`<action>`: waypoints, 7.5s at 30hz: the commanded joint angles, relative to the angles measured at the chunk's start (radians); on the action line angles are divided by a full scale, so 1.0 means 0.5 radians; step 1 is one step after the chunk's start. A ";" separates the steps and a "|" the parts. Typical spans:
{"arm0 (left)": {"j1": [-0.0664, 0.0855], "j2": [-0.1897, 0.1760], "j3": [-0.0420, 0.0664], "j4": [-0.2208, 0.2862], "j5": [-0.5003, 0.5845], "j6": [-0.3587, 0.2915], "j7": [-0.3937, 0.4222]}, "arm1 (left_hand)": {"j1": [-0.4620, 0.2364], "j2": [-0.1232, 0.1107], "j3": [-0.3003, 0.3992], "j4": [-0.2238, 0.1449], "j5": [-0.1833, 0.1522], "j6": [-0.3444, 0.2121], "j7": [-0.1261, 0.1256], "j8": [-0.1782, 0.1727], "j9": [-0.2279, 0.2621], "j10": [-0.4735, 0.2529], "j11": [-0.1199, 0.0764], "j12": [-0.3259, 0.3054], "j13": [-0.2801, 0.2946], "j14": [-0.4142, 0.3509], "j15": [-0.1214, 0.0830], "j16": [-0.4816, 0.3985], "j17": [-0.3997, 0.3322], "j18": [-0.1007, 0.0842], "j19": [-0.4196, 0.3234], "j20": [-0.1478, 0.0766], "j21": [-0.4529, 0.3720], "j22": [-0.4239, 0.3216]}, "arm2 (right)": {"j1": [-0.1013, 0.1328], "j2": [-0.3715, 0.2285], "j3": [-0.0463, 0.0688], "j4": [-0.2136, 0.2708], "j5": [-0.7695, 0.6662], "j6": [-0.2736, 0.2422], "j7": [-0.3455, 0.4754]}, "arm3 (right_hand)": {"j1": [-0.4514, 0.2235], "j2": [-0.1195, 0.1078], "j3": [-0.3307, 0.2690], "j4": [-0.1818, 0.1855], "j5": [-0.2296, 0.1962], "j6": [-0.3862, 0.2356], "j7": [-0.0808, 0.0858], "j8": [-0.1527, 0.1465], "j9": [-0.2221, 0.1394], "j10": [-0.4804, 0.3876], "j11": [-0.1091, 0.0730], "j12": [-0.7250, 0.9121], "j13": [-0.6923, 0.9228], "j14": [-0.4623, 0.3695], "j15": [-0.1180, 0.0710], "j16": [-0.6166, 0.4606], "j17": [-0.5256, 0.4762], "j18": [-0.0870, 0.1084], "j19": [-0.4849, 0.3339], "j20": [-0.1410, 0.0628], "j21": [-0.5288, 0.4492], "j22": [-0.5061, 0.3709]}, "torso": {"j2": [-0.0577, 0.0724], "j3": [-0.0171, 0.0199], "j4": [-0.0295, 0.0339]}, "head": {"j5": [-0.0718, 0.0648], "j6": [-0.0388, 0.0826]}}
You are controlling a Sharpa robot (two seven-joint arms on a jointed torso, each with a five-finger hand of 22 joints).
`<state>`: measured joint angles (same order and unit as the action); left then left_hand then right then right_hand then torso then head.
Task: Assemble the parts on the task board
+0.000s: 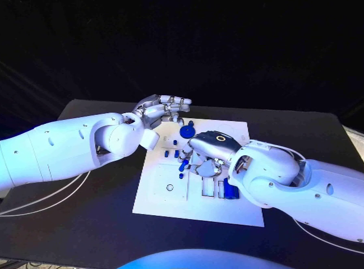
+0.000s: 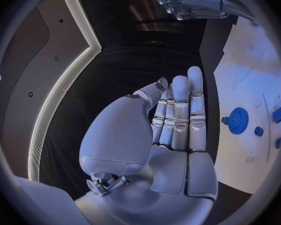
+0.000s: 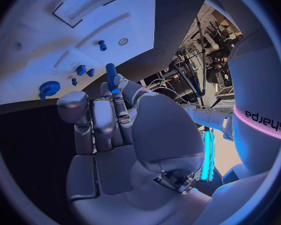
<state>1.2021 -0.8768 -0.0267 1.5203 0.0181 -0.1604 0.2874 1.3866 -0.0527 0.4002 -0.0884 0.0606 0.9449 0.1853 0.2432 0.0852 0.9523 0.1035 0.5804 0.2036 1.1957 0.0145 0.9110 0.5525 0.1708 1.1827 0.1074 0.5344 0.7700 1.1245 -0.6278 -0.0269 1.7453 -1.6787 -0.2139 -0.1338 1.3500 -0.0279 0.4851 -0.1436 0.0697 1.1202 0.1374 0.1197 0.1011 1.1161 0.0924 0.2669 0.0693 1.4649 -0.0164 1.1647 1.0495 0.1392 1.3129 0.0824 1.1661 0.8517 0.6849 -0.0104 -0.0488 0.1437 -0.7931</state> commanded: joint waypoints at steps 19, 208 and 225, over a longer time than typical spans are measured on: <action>0.001 0.011 0.002 -0.012 -0.010 0.010 0.036 | -0.013 0.004 -0.005 -0.004 0.008 -0.018 -0.002 0.016 -0.002 -0.017 -0.001 0.001 -0.003 -0.005 0.004 0.010 -0.004 0.020 -0.004 0.011 0.008 0.003 | -0.172 0.232 -0.022 -0.248 -0.119 -0.019 0.117 | 0.032 0.007 0.015 -0.003 0.015 0.009 0.001 0.011 0.001 0.075 -0.055 0.001 0.001 0.058 -0.011 0.007 -0.002 -0.022 0.012 -0.004 0.009 -0.001 | 0.000 0.0015 -0.006 | 0.032 -0.031; 0.000 -0.045 0.001 -0.050 -0.010 0.053 0.017 | -0.021 0.005 -0.006 -0.012 0.009 -0.028 -0.002 0.025 -0.006 -0.024 0.000 0.008 -0.009 -0.015 0.005 0.015 -0.009 0.022 -0.011 0.013 0.007 0.006 | -0.287 -0.469 -0.065 0.165 0.292 -0.105 -0.840 | -0.276 -0.063 -1.025 0.583 0.556 -0.329 -0.060 0.375 0.120 0.558 -0.137 2.050 2.363 0.138 -0.067 0.566 0.629 -0.126 0.215 -0.056 0.420 0.642 | -0.040 0.0041 -0.107 | -0.087 -0.015; 0.000 -0.041 0.001 -0.051 -0.010 0.054 0.016 | -0.021 0.005 -0.006 -0.012 0.009 -0.028 -0.002 0.025 -0.006 -0.024 0.000 0.008 -0.009 -0.015 0.005 0.015 -0.009 0.022 -0.011 0.013 0.007 0.006 | -0.290 -0.452 -0.067 0.127 0.329 0.018 -0.855 | -0.241 -0.034 -1.033 0.588 0.585 -0.331 -0.060 0.393 0.125 0.553 -0.138 2.038 2.364 0.138 -0.067 0.566 0.628 -0.126 0.214 -0.057 0.424 0.648 | -0.041 0.0036 -0.106 | -0.092 -0.016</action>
<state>1.2018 -0.8988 -0.0269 1.4936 0.0176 -0.1539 0.2879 1.3827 -0.0487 0.3973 -0.0912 0.0606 0.9377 0.1854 0.2513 0.0832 0.9452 0.1034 0.5804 0.2001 1.1958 0.0145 0.9149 0.5490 0.1709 1.1791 0.1110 0.5344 0.7720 0.9868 -0.8573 -0.0534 1.8169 -1.5244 -0.2720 -0.5498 1.2168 -0.0475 -0.0276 0.1505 0.3585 0.9588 0.1130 0.3175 0.1653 1.3976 0.0279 1.2913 1.2508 1.4668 -0.0533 1.4435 1.3078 0.0918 1.4163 0.0574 1.3713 1.1747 0.6648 -0.0084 -0.1022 0.0982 -0.8011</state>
